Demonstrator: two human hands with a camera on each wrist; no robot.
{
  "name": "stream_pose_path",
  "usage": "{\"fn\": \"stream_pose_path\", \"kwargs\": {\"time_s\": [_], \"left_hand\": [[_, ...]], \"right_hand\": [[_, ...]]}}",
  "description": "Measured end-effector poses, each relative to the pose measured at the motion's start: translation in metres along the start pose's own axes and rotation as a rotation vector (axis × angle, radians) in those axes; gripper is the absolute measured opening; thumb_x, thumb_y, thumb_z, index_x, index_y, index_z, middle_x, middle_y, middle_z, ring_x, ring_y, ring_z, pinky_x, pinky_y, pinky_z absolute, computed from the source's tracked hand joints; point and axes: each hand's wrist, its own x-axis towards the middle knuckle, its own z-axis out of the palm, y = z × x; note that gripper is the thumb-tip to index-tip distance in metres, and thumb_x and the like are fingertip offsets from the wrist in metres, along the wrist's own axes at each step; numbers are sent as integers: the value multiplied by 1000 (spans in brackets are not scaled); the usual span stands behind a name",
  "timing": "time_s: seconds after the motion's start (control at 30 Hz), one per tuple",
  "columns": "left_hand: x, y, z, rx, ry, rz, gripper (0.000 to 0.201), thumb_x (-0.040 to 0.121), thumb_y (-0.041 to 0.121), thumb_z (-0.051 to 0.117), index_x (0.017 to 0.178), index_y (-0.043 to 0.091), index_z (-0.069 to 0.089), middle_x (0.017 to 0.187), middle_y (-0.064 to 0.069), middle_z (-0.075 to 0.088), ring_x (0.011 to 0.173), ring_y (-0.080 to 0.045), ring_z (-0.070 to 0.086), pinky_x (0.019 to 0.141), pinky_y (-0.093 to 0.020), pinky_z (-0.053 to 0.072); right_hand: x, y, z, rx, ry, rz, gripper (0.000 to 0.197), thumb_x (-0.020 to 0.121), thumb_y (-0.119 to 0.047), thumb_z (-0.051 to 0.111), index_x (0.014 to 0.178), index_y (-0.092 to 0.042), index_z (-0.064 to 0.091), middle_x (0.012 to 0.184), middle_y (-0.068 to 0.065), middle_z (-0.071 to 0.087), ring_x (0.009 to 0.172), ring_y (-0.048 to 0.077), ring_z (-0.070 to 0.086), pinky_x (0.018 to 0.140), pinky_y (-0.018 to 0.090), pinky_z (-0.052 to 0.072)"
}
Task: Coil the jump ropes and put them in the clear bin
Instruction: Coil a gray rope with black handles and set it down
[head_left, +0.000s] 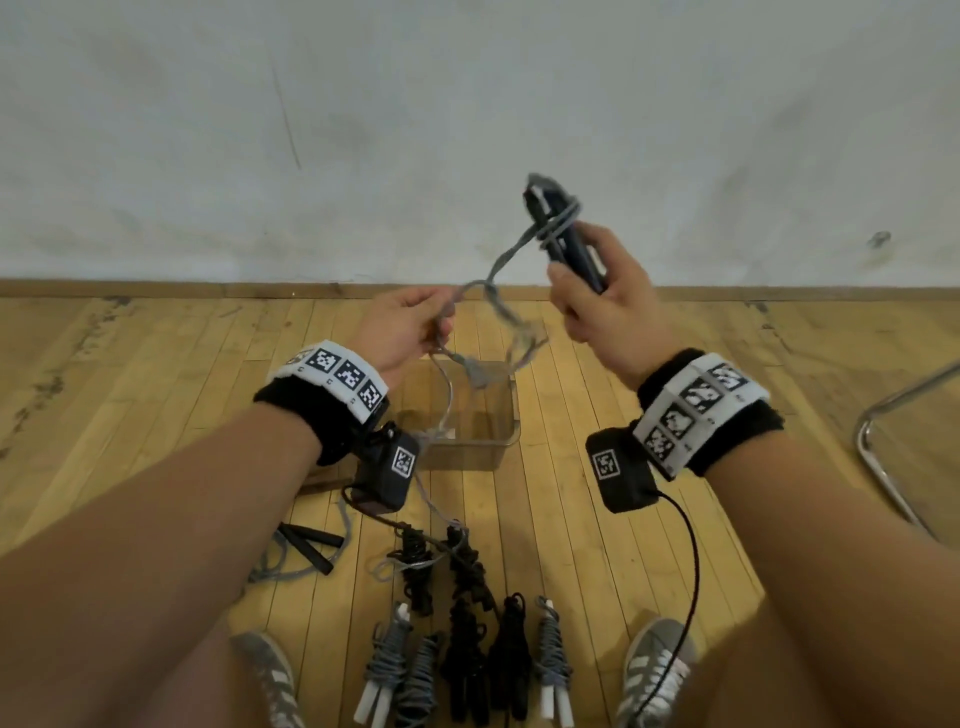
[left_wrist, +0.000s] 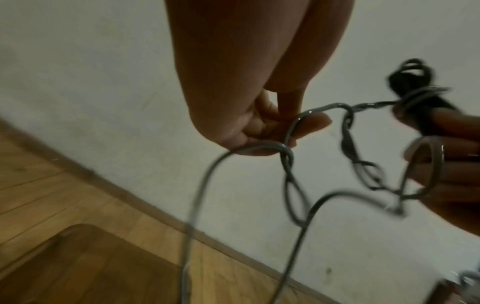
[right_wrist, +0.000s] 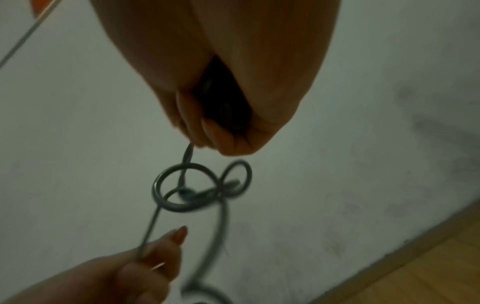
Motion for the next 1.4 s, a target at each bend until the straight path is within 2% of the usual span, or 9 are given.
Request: {"fn": "stream_pose_path", "kwargs": {"time_s": [0.23,0.33,0.47,0.57,0.73,0.87,0.97,1.13,1.4], "left_hand": [[-15,6,23,307,-181,20,41,106,49,46,121,23,73,62,6,38,51,-9,27,47,-20,23],[-15,4,27,357,-142,6,42,104,51,48,114,23,78,67,7,51,56,-8,41,49,-20,31],[-13,8,32,276,-84,21,38,106,40,48,96,14,73,97,2,75,92,-17,67,73,-34,45],[-13,13,36,160,-108,42,44,105,48,48,77,19,64,95,-8,78,89,-22,70,81,-40,45],[-20,14,42,166,-143,28,26,106,24,54,90,11,69,88,-6,78,75,-14,70,73,-28,50],[-24,15,40,168,-204,-8,13,103,9,55,106,9,68,90,-3,77,88,-16,73,93,-35,55],[-26,12,38,182,-283,-22,37,97,-6,58,123,19,65,92,-4,75,93,-19,73,97,-41,56],[-29,6,38,314,-304,-17,81,79,-29,40,135,26,61,81,-1,60,88,-16,67,77,-28,51],[-38,10,60,290,-104,112,25,101,6,47,101,20,67,61,4,41,52,-13,33,54,-28,29]], "right_hand": [[1,7,-17,-38,60,68,37,103,-16,57,139,-19,51,69,-3,50,56,14,43,51,30,40],[0,4,-8,-68,40,83,36,103,-17,56,139,-20,51,70,-1,50,53,8,45,52,28,41],[-3,1,2,-52,-15,96,36,104,-16,56,139,-19,50,72,4,49,53,11,42,49,26,39],[-2,4,7,-80,-1,102,35,103,-18,57,138,-20,51,71,4,51,53,13,42,49,28,39],[-2,7,8,-161,69,104,32,103,-21,57,135,-21,51,72,0,55,51,3,48,51,23,42],[-2,9,10,-161,115,126,30,103,-22,57,132,-22,51,74,0,58,48,2,48,49,21,41],[0,11,10,-53,146,182,30,102,-23,57,132,-22,52,73,2,56,50,10,45,48,28,39],[0,17,8,-89,171,204,32,102,-24,57,133,-21,52,71,1,55,51,11,46,48,29,40],[-2,22,7,-340,189,157,31,102,-19,56,133,-22,60,73,-4,59,61,15,55,59,31,47]]}}
